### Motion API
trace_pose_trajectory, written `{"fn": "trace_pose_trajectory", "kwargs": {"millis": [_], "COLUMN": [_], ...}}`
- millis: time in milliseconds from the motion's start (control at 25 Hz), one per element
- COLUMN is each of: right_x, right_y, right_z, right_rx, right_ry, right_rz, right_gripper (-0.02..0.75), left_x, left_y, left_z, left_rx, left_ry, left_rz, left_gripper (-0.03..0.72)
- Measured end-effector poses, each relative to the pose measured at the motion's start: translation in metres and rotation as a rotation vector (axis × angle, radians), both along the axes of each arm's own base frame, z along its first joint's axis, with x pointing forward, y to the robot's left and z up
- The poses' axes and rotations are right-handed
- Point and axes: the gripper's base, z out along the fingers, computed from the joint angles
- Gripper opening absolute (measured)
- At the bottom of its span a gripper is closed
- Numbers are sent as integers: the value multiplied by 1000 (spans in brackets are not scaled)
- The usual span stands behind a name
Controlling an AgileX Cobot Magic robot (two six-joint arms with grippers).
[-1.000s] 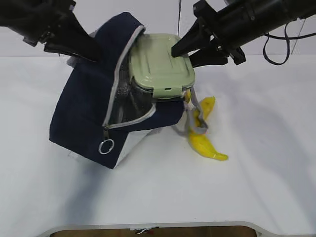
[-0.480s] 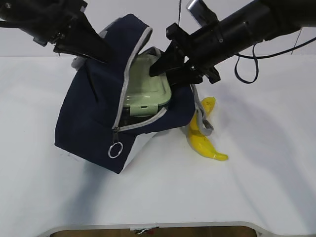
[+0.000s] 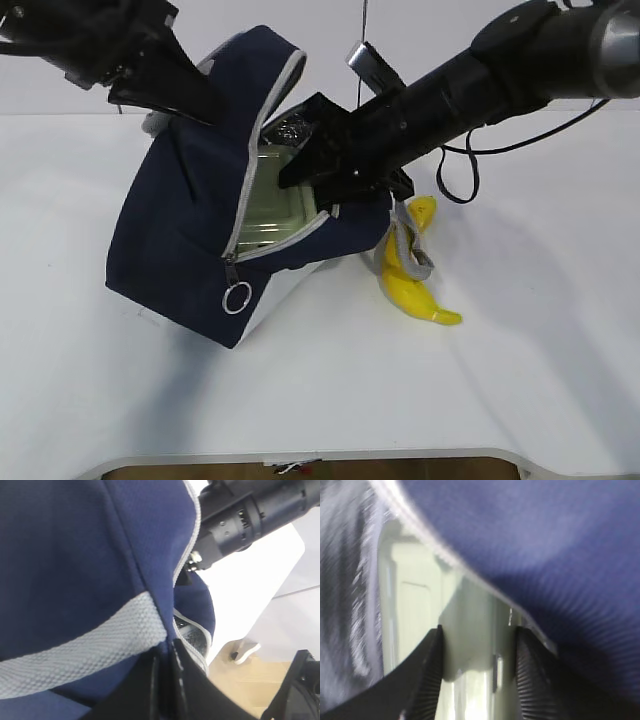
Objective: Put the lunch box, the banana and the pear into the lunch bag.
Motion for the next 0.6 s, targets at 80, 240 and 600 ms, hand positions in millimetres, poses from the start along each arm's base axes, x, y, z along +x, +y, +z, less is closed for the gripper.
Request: {"fn": "trace_pose_trajectory", "kwargs": {"millis": [80,240,600], "right_x": [3,9,15], "right_y": [0,0,1], "right_z": [-7,-23,-42], "right_rx": [-3,-14,-18], "right_ry": [5,22,51], "right_rz": [-20,-48,-82], "right_gripper": [340,340,340], "left_x": [1,3,12], "left_y": [1,2,0], "left_z": [-1,-5,-23], "left_rx": [20,46,63], "left_ry": [-11,-8,41], "left_rz": [3,5,1], "left_gripper": [-5,-5,-5]}}
